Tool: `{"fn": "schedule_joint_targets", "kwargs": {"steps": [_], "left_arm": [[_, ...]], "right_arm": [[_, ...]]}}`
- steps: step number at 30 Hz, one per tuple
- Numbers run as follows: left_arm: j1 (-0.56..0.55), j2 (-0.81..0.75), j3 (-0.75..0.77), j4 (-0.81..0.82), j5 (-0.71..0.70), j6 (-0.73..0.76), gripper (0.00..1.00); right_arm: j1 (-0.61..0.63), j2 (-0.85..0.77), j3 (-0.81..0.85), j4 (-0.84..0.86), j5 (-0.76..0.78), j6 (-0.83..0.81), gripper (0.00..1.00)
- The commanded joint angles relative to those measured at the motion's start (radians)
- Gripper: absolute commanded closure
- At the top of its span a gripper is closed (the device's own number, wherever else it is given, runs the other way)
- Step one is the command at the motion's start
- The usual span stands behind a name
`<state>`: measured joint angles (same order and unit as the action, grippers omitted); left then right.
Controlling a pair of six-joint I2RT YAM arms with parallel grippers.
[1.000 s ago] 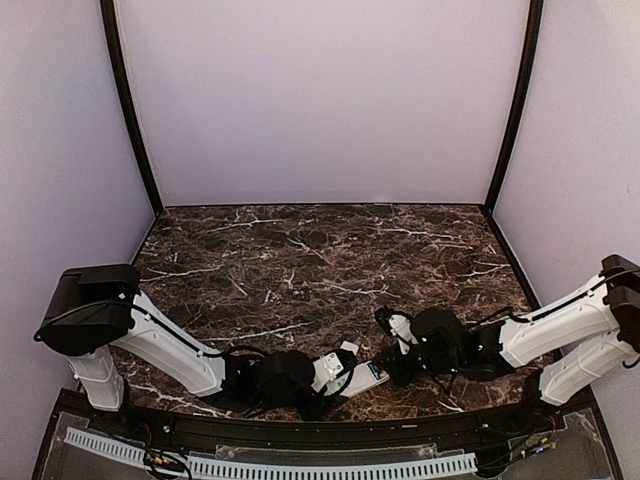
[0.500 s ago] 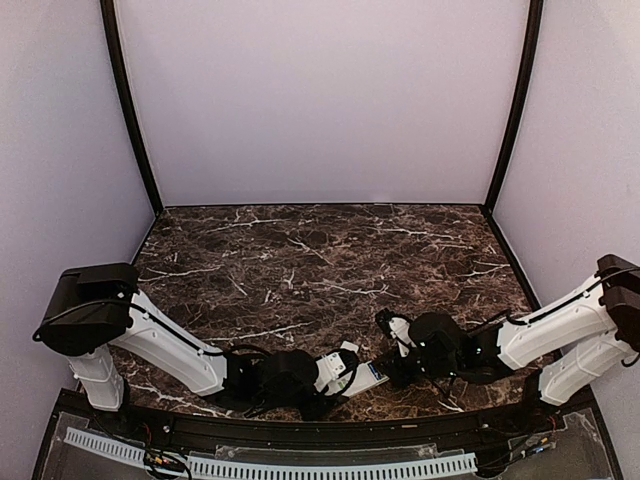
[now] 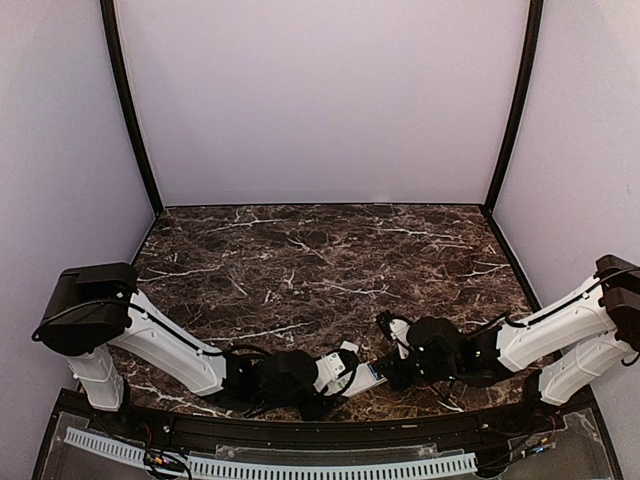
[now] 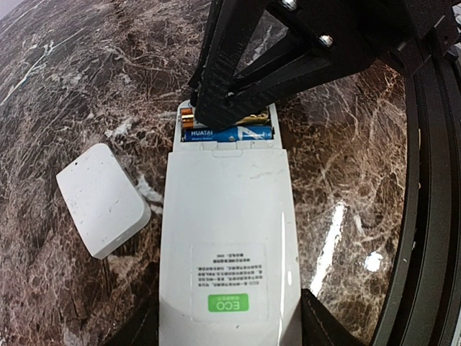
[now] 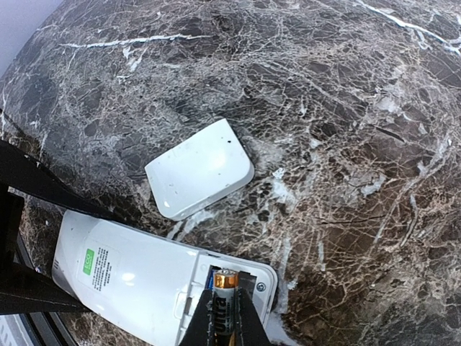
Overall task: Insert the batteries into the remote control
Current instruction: Load the battery into the battery compartment.
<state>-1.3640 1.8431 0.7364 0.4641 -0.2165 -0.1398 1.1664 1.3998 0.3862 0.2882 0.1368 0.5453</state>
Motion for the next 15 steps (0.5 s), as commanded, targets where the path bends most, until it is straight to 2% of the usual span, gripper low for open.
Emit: {"fn": "schedule_joint_targets", "kwargs": {"steps": [1,15], "left_arm": [[0.032,0.019,-0.082,-0.303,-0.110,-0.010,1.00],[0.033,-0.015,-0.104,-0.321,-0.154,-0.046,1.00]], "right_arm": [[0.031,0.030,-0.019,-0.130,-0.019,0.044,1.00],[0.075,0.050,-0.015,-0.166,0.057,0.105,1.00]]}}
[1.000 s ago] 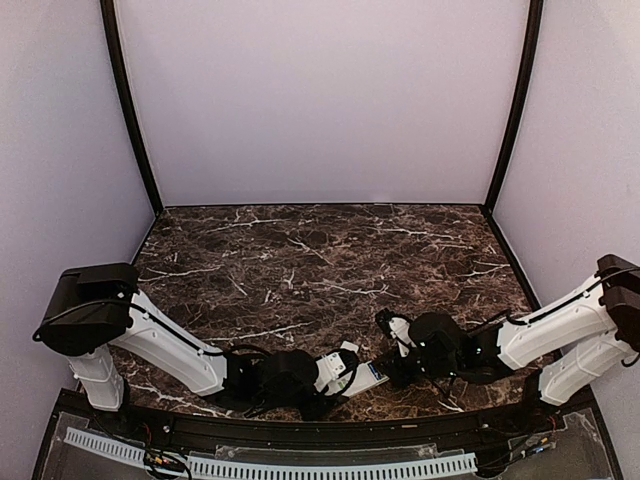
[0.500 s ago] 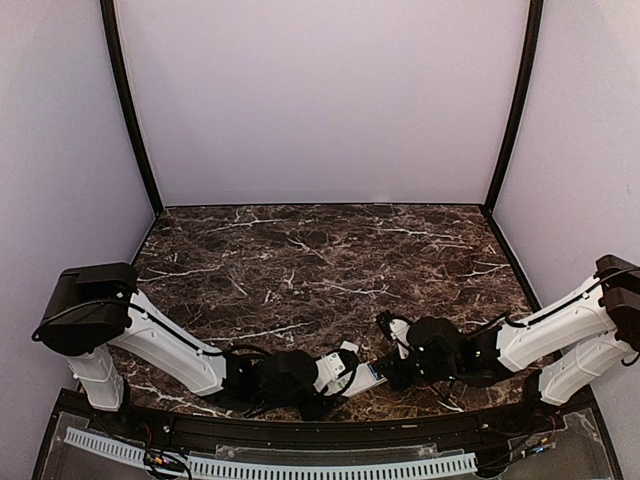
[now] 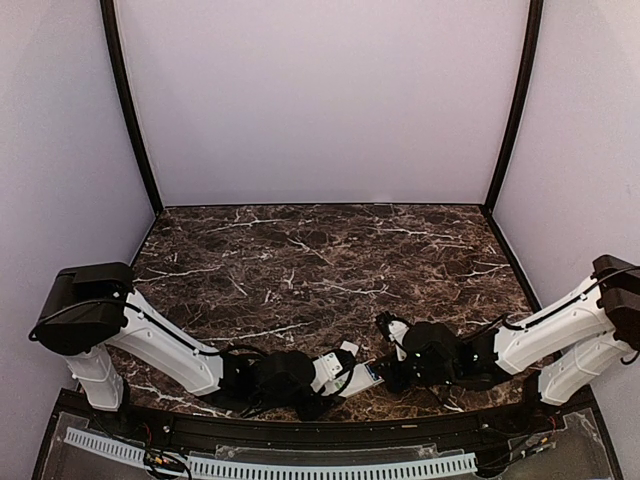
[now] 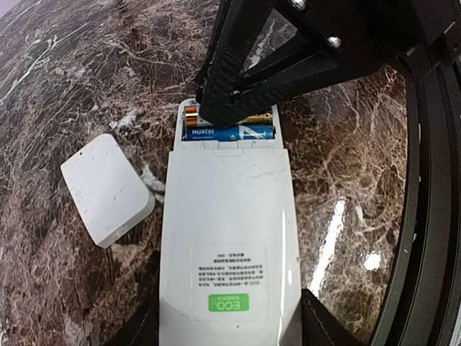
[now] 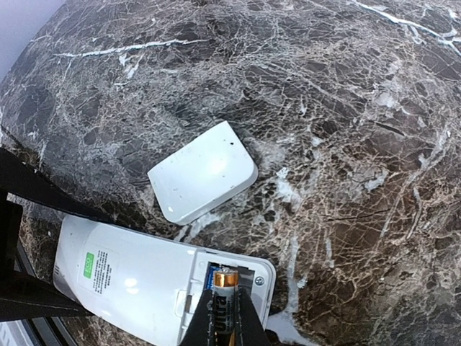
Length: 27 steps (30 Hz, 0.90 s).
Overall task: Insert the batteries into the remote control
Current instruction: Load the battery into the battery compartment.
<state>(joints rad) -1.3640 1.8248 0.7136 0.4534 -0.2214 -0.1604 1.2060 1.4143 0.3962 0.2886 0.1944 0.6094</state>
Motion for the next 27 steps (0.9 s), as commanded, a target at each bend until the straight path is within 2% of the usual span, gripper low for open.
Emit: {"fn": "schedule_joint_targets", "kwargs": {"steps": [1,6,10,17,21,27], "left_arm": [[0.032,0.003,-0.081,-0.311,-0.150,-0.026,1.00],[0.033,0.003,-0.082,-0.309,-0.142,-0.020,1.00],[0.033,0.004,-0.080,-0.309,-0.134,-0.016,1.00],[0.032,0.004,-0.082,-0.308,-0.130,-0.013,1.00],[0.033,0.004,-0.082,-0.307,-0.128,-0.013,1.00],[0.033,0.004,-0.083,-0.305,-0.124,-0.011,1.00]], "right_arm": [[0.041,0.033,-0.027,-0.171,0.005,0.052,1.00],[0.042,0.018,0.002,-0.225,0.020,0.059,1.00],[0.042,0.022,0.101,-0.354,0.030,0.027,0.98],[0.032,-0.042,0.183,-0.463,0.027,0.008,0.97],[-0.010,-0.077,0.246,-0.503,-0.072,-0.038,0.96],[-0.107,-0.022,0.333,-0.531,-0.225,-0.053,0.96]]}}
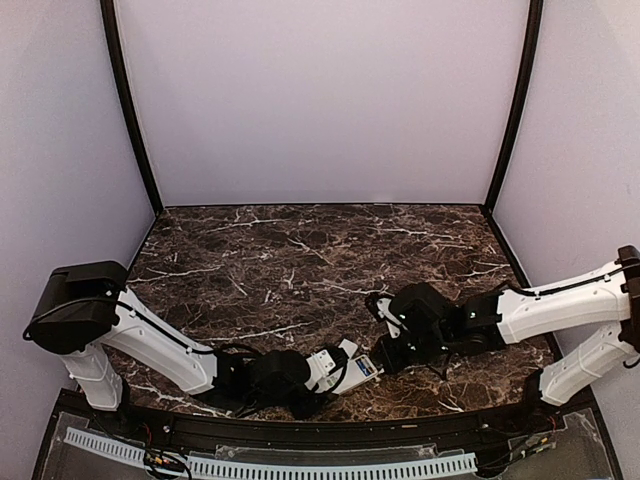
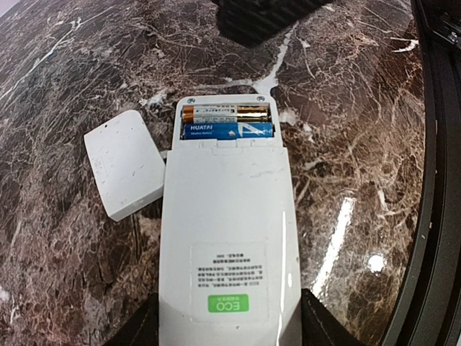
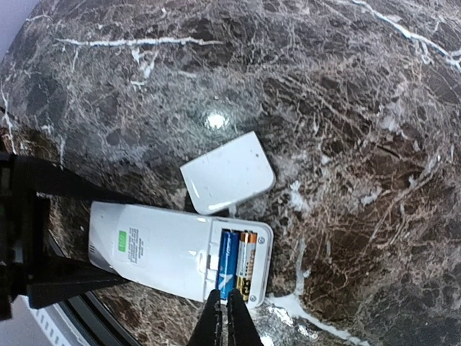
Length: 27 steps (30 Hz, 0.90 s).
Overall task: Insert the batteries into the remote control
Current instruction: Load the battery into the battery compartment, then press the battery in the battery compartment.
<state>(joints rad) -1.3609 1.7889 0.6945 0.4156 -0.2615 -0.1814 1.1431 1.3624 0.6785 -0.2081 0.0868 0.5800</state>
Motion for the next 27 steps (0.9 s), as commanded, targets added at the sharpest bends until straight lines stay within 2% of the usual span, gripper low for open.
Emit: {"fn": "schedule_joint_targets", "kwargs": {"steps": [1,9,14,20,23,27], "left_arm": [[0.029,0.040,-0.064,-0.267,-0.083,0.010,1.00],[0.029,0.040,-0.062,-0.264,-0.067,0.017,1.00],[0.029,0.040,-0.062,-0.264,-0.069,0.016,1.00],[0.030,0.040,-0.062,-0.261,-0.066,0.016,1.00],[0.029,0.040,-0.062,-0.261,-0.066,0.017,1.00],[0.030,0.040,-0.062,-0.261,-0.068,0.017,1.00]], "right_arm": [[-0.056,0.050,0.063,-0.034,-0.134,-0.022,0.96],[-0.079,0.205,0.149,-0.006,-0.206,-0.061,1.00],[-0.092,0.263,0.135,-0.022,-0.184,-0.035,1.00],[-0.103,0.251,0.090,-0.026,-0.187,-0.018,1.00],[-0.103,0.221,0.120,-0.029,-0.246,-0.054,1.00],[-0.108,0.167,0.173,-0.056,-0.250,-0.075,1.00]]}}
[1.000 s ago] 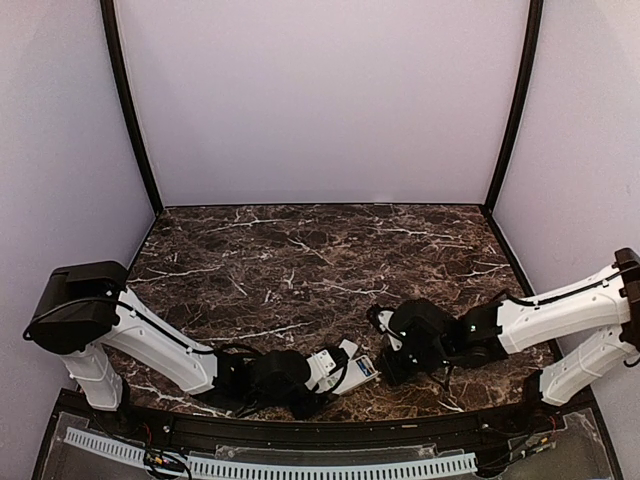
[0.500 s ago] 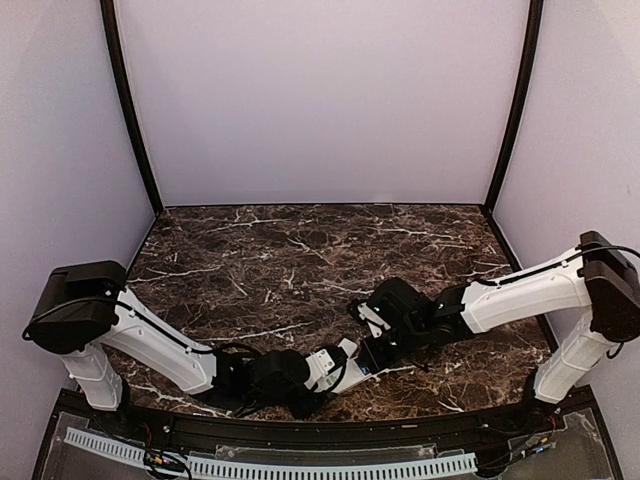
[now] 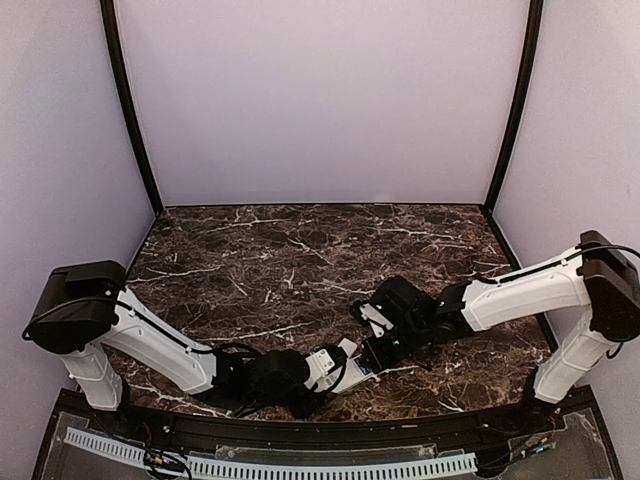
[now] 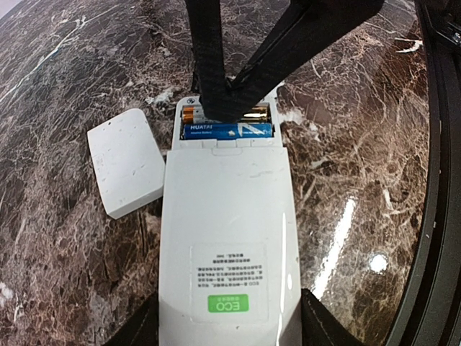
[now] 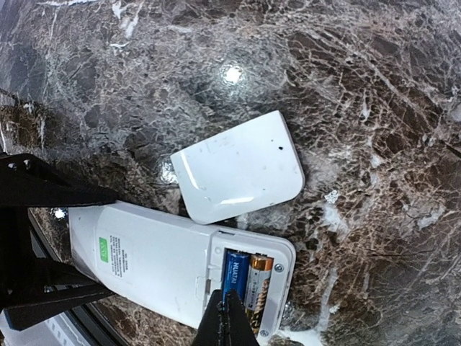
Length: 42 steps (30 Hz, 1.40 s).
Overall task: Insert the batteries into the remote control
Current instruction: Press the battery in the battery compartment, then place the remote control without the battery cover at the center of the board.
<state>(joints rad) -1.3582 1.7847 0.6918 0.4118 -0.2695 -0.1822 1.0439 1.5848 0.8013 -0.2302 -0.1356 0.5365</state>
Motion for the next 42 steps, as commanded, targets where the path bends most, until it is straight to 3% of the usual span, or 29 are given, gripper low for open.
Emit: {"fn": "schedule_joint_targets", "kwargs": {"steps": [1,19,29,31,38,42], "left_arm": [[0.027,0.044,-0.060,-0.257,-0.059,0.017,1.00],[0.027,0.043,-0.060,-0.257,-0.055,0.019,1.00],[0.027,0.031,-0.058,-0.257,-0.010,0.025,0.97],[0.026,0.017,-0.060,-0.251,0.022,0.031,0.92],[0.025,-0.053,-0.093,-0.233,0.067,0.034,0.51],[0.025,-0.093,-0.102,-0.234,0.073,0.042,0.39]], "right_arm": [[-0.012,-0.061,0.059,-0.044,-0.020,-0.035,1.00],[-0.043,0.079,-0.023,0.015,-0.025,-0.003,1.00],[-0.044,-0.032,0.067,-0.108,0.016,-0.039,1.00],[-0.044,-0.053,0.099,-0.140,0.033,-0.050,0.98],[-0.044,-0.048,0.158,-0.181,0.083,-0.087,0.74],[-0.045,-0.009,0.183,-0.173,0.086,-0.134,0.60]]}}
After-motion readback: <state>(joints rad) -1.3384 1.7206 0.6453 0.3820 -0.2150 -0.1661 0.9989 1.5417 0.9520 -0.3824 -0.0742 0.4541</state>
